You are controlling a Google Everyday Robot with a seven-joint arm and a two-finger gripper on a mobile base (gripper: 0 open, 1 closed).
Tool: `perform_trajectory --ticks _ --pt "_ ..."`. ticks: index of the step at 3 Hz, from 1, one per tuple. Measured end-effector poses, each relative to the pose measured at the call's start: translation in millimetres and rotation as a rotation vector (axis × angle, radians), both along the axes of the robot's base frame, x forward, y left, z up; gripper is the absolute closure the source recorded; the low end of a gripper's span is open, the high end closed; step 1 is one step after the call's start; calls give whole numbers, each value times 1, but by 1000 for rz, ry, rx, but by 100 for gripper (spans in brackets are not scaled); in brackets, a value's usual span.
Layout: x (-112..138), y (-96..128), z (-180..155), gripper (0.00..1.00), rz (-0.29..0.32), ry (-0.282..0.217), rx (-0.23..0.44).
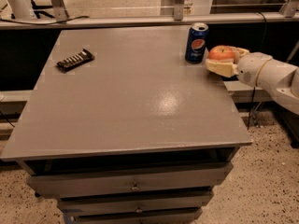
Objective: Move apple near pepsi can
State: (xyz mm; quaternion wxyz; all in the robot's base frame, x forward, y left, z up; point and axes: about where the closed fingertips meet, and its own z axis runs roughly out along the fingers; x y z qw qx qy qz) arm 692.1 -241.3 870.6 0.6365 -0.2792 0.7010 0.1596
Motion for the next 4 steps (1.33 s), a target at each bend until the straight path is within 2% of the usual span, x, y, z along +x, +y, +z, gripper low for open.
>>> perform_trajectory --ticks 2,3,4 --pt "20 24 -24 100 41 31 50" --pt "20 26 -23 85 43 32 52" --pt "20 26 -22 61 43 32 52"
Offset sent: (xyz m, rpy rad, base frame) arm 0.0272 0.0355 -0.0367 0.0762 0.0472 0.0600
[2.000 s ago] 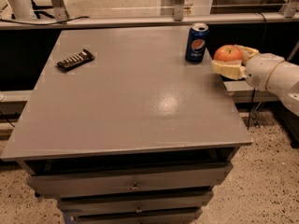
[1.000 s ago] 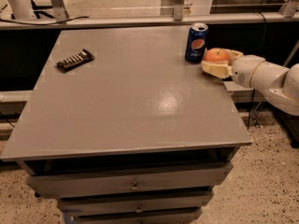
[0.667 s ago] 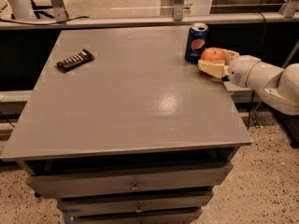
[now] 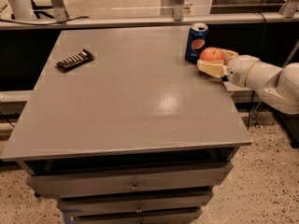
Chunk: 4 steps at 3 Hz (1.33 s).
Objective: Move apple near pepsi can
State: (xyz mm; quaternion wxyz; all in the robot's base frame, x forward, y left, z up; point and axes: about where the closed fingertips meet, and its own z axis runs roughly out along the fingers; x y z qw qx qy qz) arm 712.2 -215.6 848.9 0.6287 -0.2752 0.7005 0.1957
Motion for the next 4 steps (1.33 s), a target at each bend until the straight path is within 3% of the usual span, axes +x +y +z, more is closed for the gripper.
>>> perform_trajectory --ticks 2,3,4 --pt "0 0 0 15 0 0 0" --pt "0 18 -2 0 39 23 16" --pt "-2 32 -1 0 73 39 26"
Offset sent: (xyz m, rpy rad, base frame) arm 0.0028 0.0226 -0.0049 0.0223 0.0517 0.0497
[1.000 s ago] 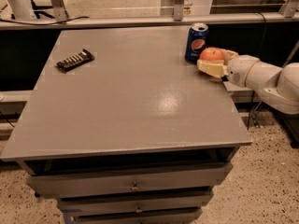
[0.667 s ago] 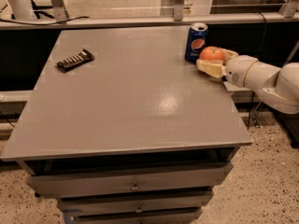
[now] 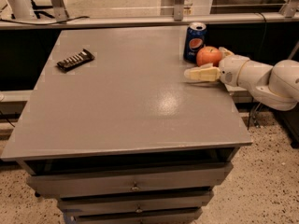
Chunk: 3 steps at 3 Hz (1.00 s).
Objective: Move apple near pepsi can
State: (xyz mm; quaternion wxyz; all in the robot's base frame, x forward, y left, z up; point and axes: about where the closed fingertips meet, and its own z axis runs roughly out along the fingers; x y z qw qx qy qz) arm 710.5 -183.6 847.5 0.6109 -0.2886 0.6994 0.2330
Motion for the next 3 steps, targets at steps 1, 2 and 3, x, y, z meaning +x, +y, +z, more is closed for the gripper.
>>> perform_trajectory --ticks 1,2,3 --pt "-10 8 5 0 23 7 4" --pt "-34 11 21 0 41 -6 5" --pt "-83 1 48 0 49 -38 2"
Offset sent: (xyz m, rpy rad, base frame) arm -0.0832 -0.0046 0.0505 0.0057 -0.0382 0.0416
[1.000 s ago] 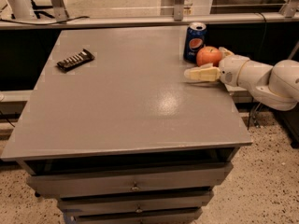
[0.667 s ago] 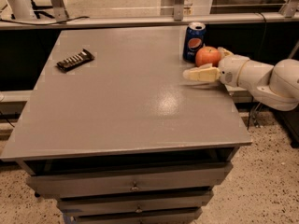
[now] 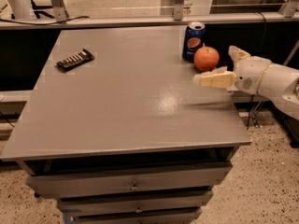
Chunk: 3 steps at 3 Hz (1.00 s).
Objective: Move apple near pepsi can
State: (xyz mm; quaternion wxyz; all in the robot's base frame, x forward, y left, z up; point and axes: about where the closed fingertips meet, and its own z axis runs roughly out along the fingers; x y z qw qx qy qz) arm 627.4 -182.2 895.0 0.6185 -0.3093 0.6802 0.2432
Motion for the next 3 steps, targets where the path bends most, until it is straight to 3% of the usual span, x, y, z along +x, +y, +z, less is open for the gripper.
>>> perform_trajectory --ticks 2,3 --pt "-117 -28 36 0 34 -32 -30" --pt "-123 -37 37 0 18 -31 -32"
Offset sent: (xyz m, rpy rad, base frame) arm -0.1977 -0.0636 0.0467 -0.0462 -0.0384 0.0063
